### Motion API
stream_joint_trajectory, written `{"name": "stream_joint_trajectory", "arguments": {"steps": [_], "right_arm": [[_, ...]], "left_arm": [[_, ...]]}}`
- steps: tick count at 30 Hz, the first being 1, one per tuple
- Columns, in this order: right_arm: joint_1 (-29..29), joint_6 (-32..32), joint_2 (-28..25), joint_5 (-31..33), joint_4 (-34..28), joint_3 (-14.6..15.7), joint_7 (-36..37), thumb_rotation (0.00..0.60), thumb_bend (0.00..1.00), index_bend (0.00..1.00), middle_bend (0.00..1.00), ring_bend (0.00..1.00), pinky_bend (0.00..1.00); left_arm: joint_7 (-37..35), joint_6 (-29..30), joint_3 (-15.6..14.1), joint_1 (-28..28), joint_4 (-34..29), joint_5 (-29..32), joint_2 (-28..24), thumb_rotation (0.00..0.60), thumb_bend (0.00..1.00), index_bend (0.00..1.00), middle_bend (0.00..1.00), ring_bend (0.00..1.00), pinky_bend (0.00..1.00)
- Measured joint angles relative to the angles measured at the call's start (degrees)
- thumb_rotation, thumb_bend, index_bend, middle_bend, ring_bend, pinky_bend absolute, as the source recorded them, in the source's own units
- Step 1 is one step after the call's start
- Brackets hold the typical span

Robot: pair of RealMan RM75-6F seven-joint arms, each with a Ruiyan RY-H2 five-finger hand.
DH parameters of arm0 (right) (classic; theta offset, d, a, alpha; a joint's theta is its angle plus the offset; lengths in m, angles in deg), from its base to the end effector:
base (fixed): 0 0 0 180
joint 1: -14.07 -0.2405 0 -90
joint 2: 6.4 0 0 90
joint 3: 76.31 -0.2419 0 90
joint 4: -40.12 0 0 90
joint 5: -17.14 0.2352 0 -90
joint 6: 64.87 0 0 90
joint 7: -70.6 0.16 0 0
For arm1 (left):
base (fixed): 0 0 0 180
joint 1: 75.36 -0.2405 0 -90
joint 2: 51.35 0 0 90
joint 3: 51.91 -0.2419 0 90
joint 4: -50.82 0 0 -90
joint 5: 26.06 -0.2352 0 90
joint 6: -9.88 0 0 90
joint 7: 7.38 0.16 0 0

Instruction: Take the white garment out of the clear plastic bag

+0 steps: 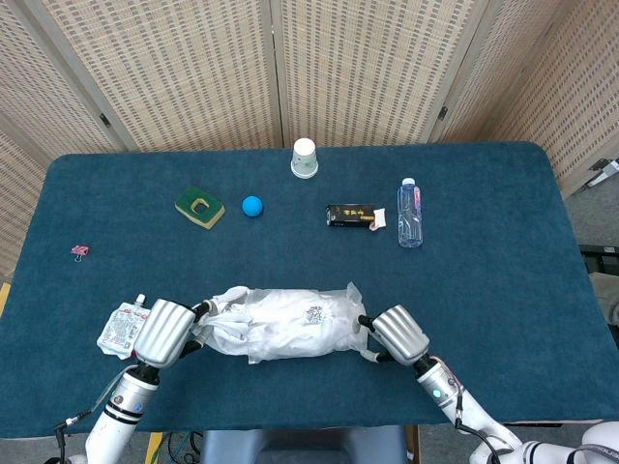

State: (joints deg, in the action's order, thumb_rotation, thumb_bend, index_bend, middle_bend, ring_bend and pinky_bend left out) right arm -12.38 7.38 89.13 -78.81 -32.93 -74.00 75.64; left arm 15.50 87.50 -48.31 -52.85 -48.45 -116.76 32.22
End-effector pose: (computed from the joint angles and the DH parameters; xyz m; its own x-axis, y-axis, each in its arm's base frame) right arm -0.1890 -0.2508 -0.0702 0.2753 -0.2519 0.9278 -0.8486 -0.5171 0.1115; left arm -0.1408 0.2452 0.0088 0.3716 -0.0104 0.9283 0.8352 -0.4329 -0.3392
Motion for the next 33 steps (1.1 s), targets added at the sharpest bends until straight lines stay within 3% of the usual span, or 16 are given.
{"name": "stream_joint_trajectory", "arguments": {"steps": [5, 14, 24, 33], "right_arm": [[-0.4, -0.5, 1.0, 0.0, 0.9, -0.2, 0.8, 0.600, 0.29, 0.58, 1.00, 0.97, 1.00], [-0.6, -0.7, 1.6, 0.3, 1.6, -0.5, 1.4, 0.600, 0.47, 0.65, 1.00, 0.98, 1.00], [0.1, 0.6, -0.4, 1.0, 1.0, -1.0, 1.1, 0.600, 0.52, 0.69, 1.00, 0.98, 1.00], [1.7, 1.9, -6.2, 3.9, -0.3, -2.7, -1.2, 0.600, 0.52, 0.69, 1.00, 0.98, 1.00]], "left_arm": [[-0.1, 0.0, 0.0, -0.1, 0.1, 0.0, 0.0, 0.600, 0.45, 0.72, 1.00, 0.91, 1.00], [-0.3, 0.0, -0.2, -0.3, 0.5, 0.0, 0.0, 0.600, 0.45, 0.72, 1.00, 0.91, 1.00], [-0.6, 0.3, 0.2, -0.8, 2.2, 1.3, -0.3, 0.600, 0.45, 0.72, 1.00, 0.91, 1.00], [-1.3, 0.8, 1.7, -1.4, 4.0, 4.0, -1.9, 0.600, 0.45, 0.72, 1.00, 0.91, 1.00]]}}
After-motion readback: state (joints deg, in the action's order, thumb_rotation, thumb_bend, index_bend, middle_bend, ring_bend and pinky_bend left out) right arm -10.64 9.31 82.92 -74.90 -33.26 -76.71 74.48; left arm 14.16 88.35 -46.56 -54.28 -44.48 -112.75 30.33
